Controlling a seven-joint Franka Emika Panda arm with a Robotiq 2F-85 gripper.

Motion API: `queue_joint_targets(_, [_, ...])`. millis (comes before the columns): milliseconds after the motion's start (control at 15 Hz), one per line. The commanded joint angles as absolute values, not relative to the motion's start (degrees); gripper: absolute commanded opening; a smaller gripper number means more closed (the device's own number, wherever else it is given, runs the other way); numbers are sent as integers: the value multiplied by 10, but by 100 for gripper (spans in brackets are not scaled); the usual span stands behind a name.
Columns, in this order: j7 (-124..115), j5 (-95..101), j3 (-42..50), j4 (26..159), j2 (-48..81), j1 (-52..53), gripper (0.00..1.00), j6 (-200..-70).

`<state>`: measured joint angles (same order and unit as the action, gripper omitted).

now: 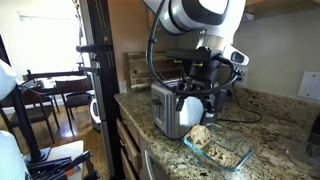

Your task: Put a slice of bread in the right compartment of the toaster

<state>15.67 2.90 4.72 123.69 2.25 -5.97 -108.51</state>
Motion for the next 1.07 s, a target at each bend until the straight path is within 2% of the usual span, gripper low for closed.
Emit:
queue_joint_targets(0, [166, 30, 50, 1249, 13, -60, 100, -1090])
queue_joint_targets(1000, [171, 28, 52, 1234, 30, -60, 100, -1087])
